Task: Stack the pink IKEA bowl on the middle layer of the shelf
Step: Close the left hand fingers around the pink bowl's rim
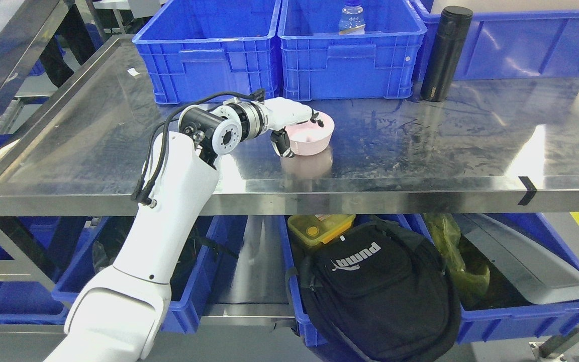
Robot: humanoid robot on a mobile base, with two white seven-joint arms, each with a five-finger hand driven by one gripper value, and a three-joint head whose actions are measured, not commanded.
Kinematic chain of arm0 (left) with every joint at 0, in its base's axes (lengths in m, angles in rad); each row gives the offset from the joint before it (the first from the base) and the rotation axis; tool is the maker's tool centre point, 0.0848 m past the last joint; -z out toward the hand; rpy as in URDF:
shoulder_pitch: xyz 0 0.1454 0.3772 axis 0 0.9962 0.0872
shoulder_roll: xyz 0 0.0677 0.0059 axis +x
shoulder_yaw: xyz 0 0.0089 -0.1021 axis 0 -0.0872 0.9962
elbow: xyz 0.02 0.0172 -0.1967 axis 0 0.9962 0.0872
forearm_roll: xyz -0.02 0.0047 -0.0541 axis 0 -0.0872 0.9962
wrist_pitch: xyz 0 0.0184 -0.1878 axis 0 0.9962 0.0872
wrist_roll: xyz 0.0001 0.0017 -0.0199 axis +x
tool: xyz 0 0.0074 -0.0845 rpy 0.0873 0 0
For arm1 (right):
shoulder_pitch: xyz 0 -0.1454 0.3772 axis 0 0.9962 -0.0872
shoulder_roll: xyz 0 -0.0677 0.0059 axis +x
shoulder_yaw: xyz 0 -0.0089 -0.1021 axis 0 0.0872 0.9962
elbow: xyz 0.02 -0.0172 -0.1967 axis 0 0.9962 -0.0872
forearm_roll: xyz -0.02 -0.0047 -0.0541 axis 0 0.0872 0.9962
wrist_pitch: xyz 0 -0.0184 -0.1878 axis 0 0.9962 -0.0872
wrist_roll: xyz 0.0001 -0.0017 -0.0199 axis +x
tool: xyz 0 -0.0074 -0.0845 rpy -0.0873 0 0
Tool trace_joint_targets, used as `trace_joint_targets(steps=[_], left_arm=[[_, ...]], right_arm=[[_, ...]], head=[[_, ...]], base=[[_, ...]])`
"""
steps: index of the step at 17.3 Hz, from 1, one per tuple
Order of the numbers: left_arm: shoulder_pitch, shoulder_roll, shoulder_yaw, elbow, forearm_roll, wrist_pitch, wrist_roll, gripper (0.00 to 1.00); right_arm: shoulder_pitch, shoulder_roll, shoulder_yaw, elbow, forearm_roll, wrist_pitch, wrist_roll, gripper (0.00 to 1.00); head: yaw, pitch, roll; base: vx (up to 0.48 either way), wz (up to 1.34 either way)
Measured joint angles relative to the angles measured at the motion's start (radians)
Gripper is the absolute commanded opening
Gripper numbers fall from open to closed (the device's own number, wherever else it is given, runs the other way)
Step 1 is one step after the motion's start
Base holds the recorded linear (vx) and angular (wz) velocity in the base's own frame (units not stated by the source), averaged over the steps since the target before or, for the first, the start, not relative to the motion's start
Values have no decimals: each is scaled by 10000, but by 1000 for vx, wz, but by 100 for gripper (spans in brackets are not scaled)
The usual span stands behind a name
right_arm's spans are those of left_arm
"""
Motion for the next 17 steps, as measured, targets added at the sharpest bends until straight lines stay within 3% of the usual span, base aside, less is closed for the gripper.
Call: trace_joint_targets(steps=[4,17], left_arm=[[-191,-204,-123,492,-109,24,27,67],[-1009,-525,-335,2268,-260,-338,810,67]], right_arm=[[0,0,0,0,0,0,0,100],[0,0,0,0,0,0,0,100]], head=[[0,0,0],[0,-1,0]], base=[[0,0],[0,0]])
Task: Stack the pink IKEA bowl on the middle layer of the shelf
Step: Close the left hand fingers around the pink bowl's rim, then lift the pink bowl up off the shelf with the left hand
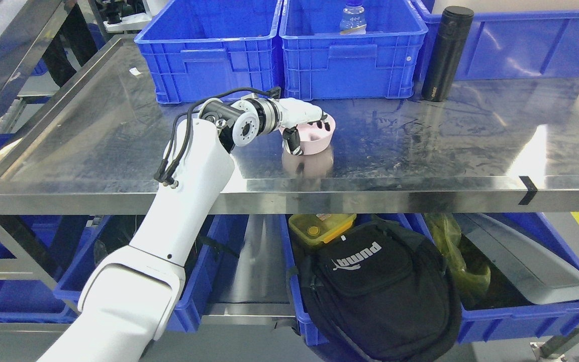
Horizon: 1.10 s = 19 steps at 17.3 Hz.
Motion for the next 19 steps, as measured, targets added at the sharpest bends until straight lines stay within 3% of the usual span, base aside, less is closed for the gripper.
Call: trace_joint_targets(steps=[7,14,19], left_arm=[[-247,-54,-35,1069,-9,-763,804,63],[-327,-82,17,1757,41,-1243,870,26],[-301,-93,353,1880,101,-2007,825,8]], right_arm=[[0,0,0,0,0,0,0,100],[0,0,0,0,0,0,0,100],[0,0,0,0,0,0,0,100]], head=[[0,0,0],[0,-1,0],[0,0,0]], base=[[0,0],[0,0],[0,0]])
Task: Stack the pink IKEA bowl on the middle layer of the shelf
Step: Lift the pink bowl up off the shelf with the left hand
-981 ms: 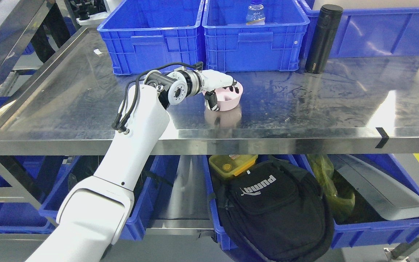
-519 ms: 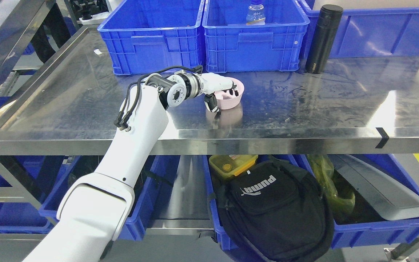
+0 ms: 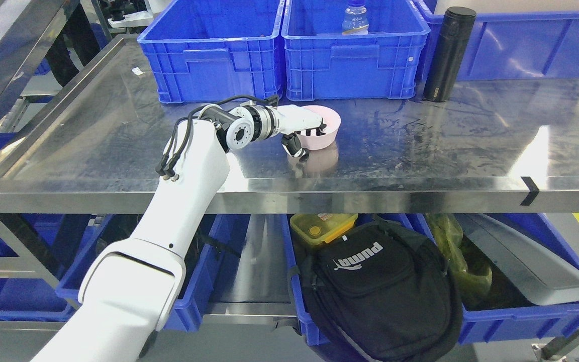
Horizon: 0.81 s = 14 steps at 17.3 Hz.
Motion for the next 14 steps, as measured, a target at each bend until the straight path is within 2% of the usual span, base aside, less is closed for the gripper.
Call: trace_joint_targets(steps=[2,5,9,14], left_arm=[[38,-4,327,-28,59,-558,-112,0],[119,-8,942,-222,152,-1172,-159,0],[520,-11,1766,-910,440,-1391,-490,0],[1261,-14,2493,-2424,1407,-1462,-836,0]], right_arm=[[0,0,0,0,0,0,0,100],[0,0,0,0,0,0,0,100],[0,0,0,0,0,0,0,100],[-1,0,0,0,0,0,1,100]], head=[[0,0,0],[0,0,0],[0,0,0],[0,0,0]], base=[[0,0],[0,0],[0,0],[1,17]])
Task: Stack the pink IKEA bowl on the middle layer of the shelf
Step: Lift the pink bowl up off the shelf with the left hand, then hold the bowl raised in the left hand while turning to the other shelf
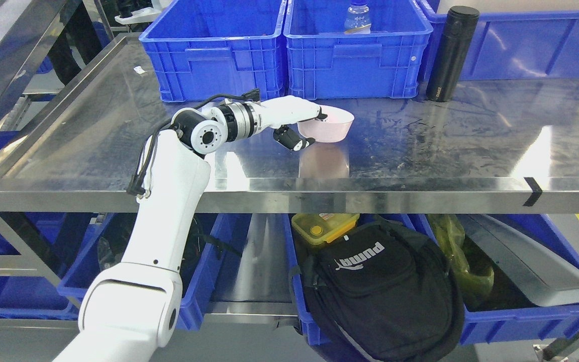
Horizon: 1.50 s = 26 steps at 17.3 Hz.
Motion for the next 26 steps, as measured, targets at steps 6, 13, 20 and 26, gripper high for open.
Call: trace_joint_targets(steps=[6,13,20,26], left_arm=[[728,-4,542,-2145,1152,-492,-103,0],[1458,-4,1118,-3627,1951,-1327,-107,1],[1986,-4,1402,-4432,2166,-1421,-82,1],[2164,-4,1457,-4849,2217,-1438,-80,1]], right_arm=[[0,0,0,0,0,0,0,100],[1,0,0,0,0,0,0,100],[2,0,0,0,0,0,0,100],[1,0,0,0,0,0,-5,100]], head=[[0,0,0],[0,0,0],[0,0,0],[0,1,0]], base=[[1,5],[-11,265],[-16,712],[11,1251]])
